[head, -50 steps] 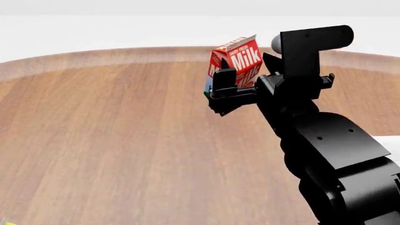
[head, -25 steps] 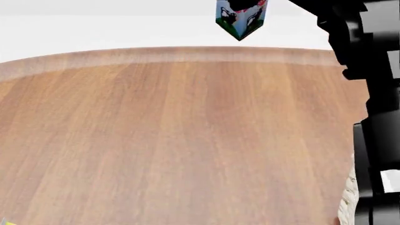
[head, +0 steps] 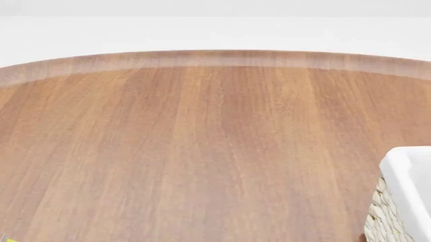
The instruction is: Pick the milk and place it in the basket.
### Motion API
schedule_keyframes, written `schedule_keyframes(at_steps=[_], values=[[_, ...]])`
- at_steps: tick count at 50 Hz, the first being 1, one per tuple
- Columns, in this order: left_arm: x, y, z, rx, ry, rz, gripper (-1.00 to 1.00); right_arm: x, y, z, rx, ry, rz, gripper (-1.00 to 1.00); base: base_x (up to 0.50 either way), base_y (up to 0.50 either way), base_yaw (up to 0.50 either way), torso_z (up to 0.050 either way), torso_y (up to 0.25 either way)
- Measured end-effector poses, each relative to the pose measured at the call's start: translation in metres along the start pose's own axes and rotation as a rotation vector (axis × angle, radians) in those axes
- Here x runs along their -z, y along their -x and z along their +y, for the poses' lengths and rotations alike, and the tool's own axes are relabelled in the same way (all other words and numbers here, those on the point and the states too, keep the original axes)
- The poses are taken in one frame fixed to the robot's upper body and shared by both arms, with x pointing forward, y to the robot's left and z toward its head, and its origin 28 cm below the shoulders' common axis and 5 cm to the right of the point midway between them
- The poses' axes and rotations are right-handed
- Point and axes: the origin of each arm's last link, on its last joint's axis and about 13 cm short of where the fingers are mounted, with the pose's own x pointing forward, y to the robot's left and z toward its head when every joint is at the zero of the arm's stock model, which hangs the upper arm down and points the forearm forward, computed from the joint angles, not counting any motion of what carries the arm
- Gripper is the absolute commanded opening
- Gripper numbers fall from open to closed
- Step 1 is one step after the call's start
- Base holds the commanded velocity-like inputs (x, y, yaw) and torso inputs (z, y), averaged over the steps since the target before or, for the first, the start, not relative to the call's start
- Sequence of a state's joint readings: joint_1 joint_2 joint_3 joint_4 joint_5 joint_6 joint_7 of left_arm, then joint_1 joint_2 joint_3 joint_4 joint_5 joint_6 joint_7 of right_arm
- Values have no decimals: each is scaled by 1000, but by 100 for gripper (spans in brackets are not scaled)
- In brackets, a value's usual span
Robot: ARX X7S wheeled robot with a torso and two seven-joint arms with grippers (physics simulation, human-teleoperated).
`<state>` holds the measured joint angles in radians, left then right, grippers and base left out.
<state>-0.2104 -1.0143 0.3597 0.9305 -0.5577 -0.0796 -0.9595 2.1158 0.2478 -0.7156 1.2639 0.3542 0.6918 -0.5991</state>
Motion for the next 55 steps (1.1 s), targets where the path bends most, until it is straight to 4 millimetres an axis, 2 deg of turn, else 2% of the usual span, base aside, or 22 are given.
schedule_keyframes(at_steps=[9, 18, 39, 55], values=[[1, 0, 0, 0, 0, 2, 100, -19, 22, -11, 43, 17, 1, -100, 0, 0, 0, 0, 1], [3, 0, 0, -1, 4, 5, 100, -28, 42, -19, 79, 25, 15, -100, 0, 0, 0, 1, 1], [2, 0, 0, -1, 6, 3, 100, -29, 78, -28, 115, 23, 36, -100, 0, 0, 0, 0, 1], [2, 0, -1, 0, 5, 4, 100, -28, 103, -41, 211, -9, 51, -100, 0, 0, 0, 1, 1]])
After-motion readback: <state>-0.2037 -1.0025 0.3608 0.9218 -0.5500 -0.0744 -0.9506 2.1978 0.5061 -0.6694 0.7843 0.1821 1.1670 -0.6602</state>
